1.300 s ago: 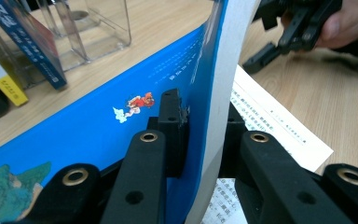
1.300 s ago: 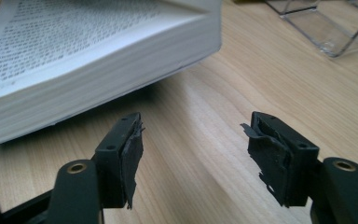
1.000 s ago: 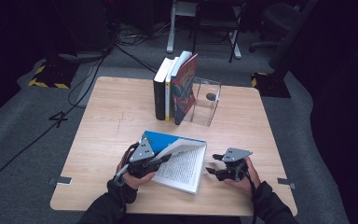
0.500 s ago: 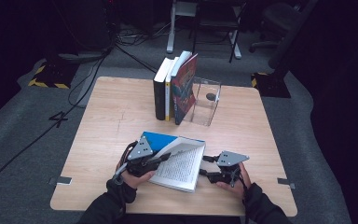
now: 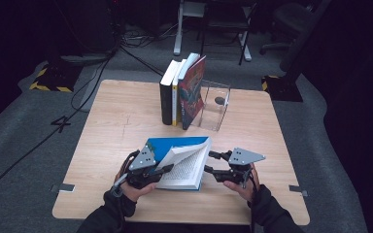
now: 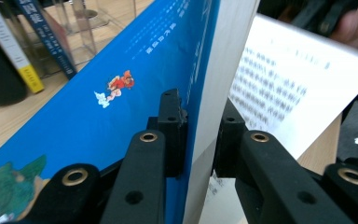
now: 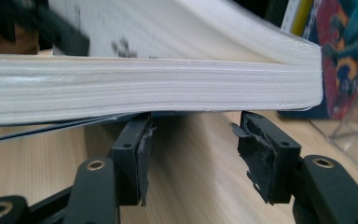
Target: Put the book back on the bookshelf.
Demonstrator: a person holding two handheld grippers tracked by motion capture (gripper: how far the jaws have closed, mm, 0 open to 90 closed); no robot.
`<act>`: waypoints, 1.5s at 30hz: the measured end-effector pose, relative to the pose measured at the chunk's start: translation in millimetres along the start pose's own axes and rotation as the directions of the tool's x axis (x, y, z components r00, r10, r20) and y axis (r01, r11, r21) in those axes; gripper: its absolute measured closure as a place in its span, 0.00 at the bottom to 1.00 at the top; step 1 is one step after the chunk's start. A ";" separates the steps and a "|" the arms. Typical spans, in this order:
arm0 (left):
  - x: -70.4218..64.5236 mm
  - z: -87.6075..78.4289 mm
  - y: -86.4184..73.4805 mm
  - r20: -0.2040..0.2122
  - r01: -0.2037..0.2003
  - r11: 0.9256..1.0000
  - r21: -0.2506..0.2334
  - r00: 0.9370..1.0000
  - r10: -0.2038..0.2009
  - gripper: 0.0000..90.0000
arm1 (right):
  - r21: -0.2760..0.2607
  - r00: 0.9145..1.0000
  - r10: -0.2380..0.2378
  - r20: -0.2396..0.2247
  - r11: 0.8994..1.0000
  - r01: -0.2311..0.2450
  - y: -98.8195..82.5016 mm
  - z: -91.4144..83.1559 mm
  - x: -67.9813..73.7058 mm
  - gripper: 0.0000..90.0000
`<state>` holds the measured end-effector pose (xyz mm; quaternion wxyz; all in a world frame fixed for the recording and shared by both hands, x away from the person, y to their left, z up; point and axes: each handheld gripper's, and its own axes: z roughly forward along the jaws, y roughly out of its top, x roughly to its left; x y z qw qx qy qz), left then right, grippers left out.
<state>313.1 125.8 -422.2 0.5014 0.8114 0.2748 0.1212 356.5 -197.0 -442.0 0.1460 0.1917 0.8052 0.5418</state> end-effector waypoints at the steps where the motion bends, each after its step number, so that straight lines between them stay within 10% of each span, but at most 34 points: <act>1: 0.5 -1.6 -0.8 -0.002 0.002 1.000 -0.008 1.000 -0.002 0.86 | -0.016 1.000 -0.002 0.005 1.000 0.002 5.1 1.4 1.2 0.51; 12: -0.1 -6.4 -2.1 -0.018 0.024 0.999 -0.025 1.000 -0.024 0.76 | -0.029 0.999 -0.036 0.024 0.999 0.037 33.4 10.6 5.8 0.51; 18: 13.4 -1.8 -2.8 0.105 0.052 0.997 -0.055 0.993 -0.046 0.87 | -0.043 1.000 -0.015 -0.001 0.999 0.015 29.4 7.0 1.9 0.50; 30: 2.5 23.8 25.2 0.198 0.028 0.993 -0.117 0.980 -0.004 0.86 | -0.090 0.996 -0.052 0.077 0.994 0.059 47.3 -27.1 -8.3 0.53; 45: 12.7 23.3 25.4 0.229 0.088 0.975 -0.204 0.973 -0.040 0.86 | -0.058 0.991 -0.074 0.113 0.995 0.081 67.4 -30.1 -9.6 0.50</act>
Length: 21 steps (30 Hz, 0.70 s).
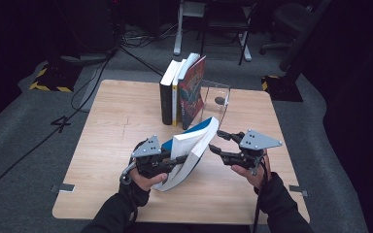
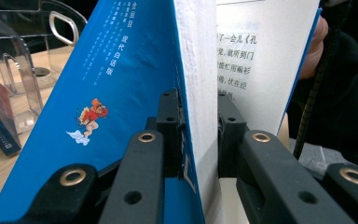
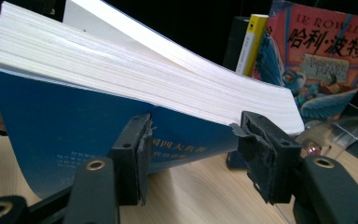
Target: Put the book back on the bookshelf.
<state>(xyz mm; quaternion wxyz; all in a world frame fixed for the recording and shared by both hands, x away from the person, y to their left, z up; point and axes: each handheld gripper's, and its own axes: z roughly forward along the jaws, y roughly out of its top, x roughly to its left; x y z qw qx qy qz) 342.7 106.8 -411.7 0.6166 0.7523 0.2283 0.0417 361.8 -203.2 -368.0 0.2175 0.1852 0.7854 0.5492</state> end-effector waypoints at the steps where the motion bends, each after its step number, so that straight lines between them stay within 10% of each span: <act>1: 0.7 -1.7 -0.6 0.002 0.016 1.000 -0.012 1.000 -0.016 0.86 | 0.000 1.000 -0.004 -0.001 1.000 0.004 3.0 2.1 0.8 0.50; 11: 1.7 -16.7 -10.7 0.081 0.102 0.988 -0.118 0.992 -0.093 0.85 | 0.021 0.997 -0.077 -0.006 0.997 0.077 27.6 11.8 13.4 0.47; 21: -6.9 -8.4 -2.0 0.042 0.009 0.997 -0.082 0.999 -0.006 0.79 | 0.022 0.998 -0.061 0.011 0.998 0.061 24.7 6.5 5.4 0.46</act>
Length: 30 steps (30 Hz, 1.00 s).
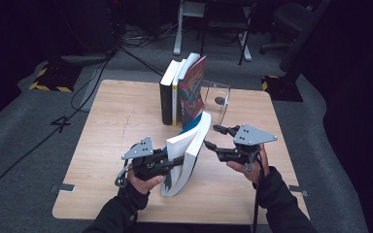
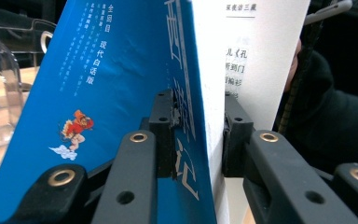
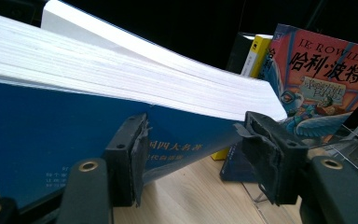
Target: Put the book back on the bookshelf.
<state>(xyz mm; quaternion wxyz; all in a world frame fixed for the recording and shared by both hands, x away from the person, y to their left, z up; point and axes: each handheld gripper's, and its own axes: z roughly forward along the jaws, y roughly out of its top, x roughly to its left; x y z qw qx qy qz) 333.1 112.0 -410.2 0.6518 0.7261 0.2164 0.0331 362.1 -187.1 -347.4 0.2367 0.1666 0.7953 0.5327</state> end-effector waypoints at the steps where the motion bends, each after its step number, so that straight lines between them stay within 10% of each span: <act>1: -1.5 -0.9 0.6 -0.009 -0.018 1.000 0.005 1.000 0.018 0.78 | -0.012 1.000 0.010 -0.002 1.000 -0.010 -1.5 0.3 0.5 0.46; 8: -18.6 -13.4 4.3 -0.112 -0.114 0.991 0.075 0.986 0.122 0.75 | -0.060 1.000 -0.001 0.022 0.998 0.003 -3.2 1.0 15.6 0.53; 16: -28.5 -26.3 3.0 -0.176 -0.165 0.980 0.115 0.967 0.184 0.74 | -0.041 0.998 0.017 -0.065 0.999 -0.020 -13.8 6.0 25.9 0.52; 24: -40.1 -34.0 -3.2 -0.212 -0.192 0.964 0.182 0.950 0.229 0.63 | 0.035 0.990 0.017 -0.137 0.999 -0.012 -35.9 23.1 39.5 0.51; 27: -43.1 -35.7 -8.6 -0.211 -0.153 0.969 0.196 0.958 0.194 0.51 | 0.053 0.987 -0.002 -0.158 0.999 0.011 -41.8 27.7 46.7 0.52; 30: -49.6 -34.2 -18.4 -0.223 -0.145 0.953 0.266 0.953 0.207 0.41 | 0.059 0.986 0.000 -0.165 0.998 0.010 -44.5 30.2 49.7 0.53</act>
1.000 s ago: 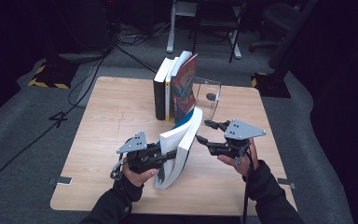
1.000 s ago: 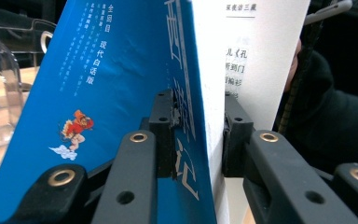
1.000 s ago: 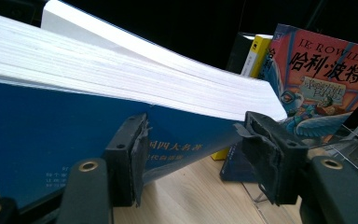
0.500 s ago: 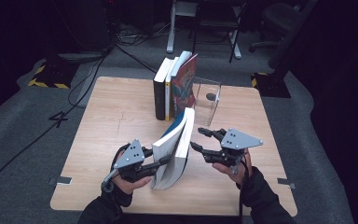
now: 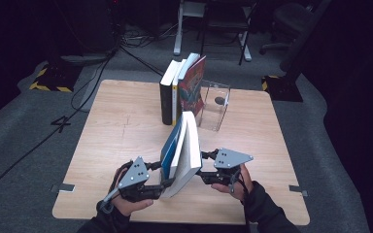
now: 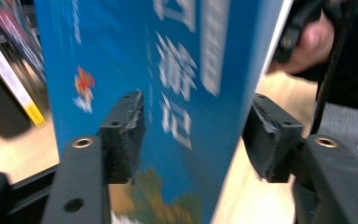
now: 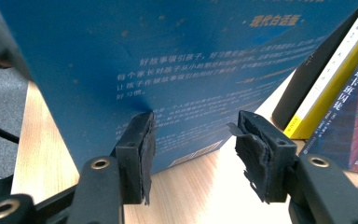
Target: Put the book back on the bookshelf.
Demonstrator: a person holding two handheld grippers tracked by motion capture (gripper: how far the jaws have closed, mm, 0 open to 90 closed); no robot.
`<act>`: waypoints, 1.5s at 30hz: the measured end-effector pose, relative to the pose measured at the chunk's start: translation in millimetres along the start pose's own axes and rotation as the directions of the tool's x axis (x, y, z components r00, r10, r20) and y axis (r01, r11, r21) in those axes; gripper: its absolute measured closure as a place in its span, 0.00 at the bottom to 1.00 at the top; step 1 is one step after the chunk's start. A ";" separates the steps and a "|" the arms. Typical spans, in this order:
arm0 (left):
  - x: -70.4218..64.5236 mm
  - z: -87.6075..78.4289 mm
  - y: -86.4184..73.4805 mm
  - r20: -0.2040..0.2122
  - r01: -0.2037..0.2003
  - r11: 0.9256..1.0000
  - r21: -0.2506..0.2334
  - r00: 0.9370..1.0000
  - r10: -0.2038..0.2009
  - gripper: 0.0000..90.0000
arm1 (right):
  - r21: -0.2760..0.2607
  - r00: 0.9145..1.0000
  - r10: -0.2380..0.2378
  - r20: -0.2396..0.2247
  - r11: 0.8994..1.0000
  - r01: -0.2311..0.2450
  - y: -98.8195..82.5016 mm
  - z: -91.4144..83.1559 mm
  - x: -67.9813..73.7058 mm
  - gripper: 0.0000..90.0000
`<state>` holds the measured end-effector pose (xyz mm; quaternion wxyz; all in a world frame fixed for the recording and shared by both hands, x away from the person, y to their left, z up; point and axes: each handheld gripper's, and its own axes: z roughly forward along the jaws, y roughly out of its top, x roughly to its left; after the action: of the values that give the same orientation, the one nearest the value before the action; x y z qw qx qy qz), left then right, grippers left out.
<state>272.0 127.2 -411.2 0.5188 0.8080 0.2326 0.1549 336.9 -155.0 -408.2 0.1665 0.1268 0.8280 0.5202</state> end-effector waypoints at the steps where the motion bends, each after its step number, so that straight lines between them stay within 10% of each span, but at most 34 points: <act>1: -3.0 0.5 -2.9 -0.001 -0.010 1.000 0.022 1.000 0.010 0.38 | -0.003 1.000 0.007 -0.002 1.000 -0.007 -0.6 0.1 0.0 0.54; 12: -19.8 21.0 -35.7 -0.001 0.000 0.985 0.172 1.000 0.000 0.28 | 0.006 0.997 -0.019 -0.080 1.000 0.019 -3.0 0.6 8.0 0.53; 23: -23.2 24.8 -48.2 -0.160 0.023 0.984 0.178 0.987 0.006 0.20 | -0.033 0.998 -0.034 -0.054 0.999 0.032 8.7 17.2 23.9 0.52; 29: -20.6 28.9 -50.0 -0.227 0.052 0.986 0.158 0.974 -0.015 0.21 | -0.041 0.999 -0.021 -0.035 0.999 0.019 18.0 27.5 27.5 0.52; 34: -10.1 24.4 -49.6 -0.296 0.126 0.991 0.040 0.949 -0.109 0.39 | -0.049 1.000 -0.003 -0.026 0.999 0.002 26.6 40.1 30.1 0.52; 45: 16.1 5.4 -55.2 -0.224 0.163 0.986 -0.015 0.961 -0.162 0.65 | -0.035 0.999 0.018 0.037 0.999 -0.017 21.1 36.6 12.6 0.51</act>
<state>276.3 151.2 -463.5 0.4986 0.7644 0.3556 0.2015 341.2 -111.3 -405.6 0.1796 0.1411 0.8145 0.5333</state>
